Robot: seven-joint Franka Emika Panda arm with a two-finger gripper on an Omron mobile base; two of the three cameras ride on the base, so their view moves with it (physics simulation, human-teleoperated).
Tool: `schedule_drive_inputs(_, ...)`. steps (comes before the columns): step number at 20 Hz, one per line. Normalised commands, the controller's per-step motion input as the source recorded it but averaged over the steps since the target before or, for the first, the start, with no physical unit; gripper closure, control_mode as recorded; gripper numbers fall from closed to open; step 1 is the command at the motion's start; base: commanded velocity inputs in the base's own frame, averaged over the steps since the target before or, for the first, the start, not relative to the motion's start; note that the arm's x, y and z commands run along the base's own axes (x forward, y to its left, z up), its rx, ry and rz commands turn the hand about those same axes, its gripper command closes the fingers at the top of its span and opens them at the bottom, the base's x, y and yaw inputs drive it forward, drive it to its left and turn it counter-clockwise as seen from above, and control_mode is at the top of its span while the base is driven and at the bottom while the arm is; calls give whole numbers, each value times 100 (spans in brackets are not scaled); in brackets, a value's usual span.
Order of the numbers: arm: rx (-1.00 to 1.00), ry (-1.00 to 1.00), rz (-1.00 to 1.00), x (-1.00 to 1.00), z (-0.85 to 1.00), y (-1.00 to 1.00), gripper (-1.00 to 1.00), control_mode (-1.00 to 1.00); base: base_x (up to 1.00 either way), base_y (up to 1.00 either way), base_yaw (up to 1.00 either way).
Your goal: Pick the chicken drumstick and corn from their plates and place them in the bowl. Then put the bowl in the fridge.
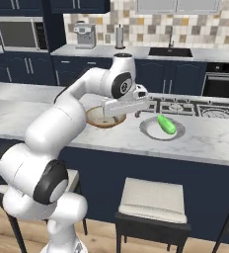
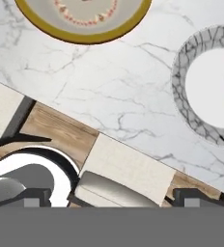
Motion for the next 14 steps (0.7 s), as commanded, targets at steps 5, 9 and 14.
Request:
schedule_drive_inputs(5,3,11,0,47,0,-57,-100,-100,0,0,0)
schedule_drive_inputs(9,0,7,0,41,-9,-48,-100,-100,0,0,0)
schedule_drive_inputs(14,-4,8,0,39,-22,-34,-100,-100,0,0,0)
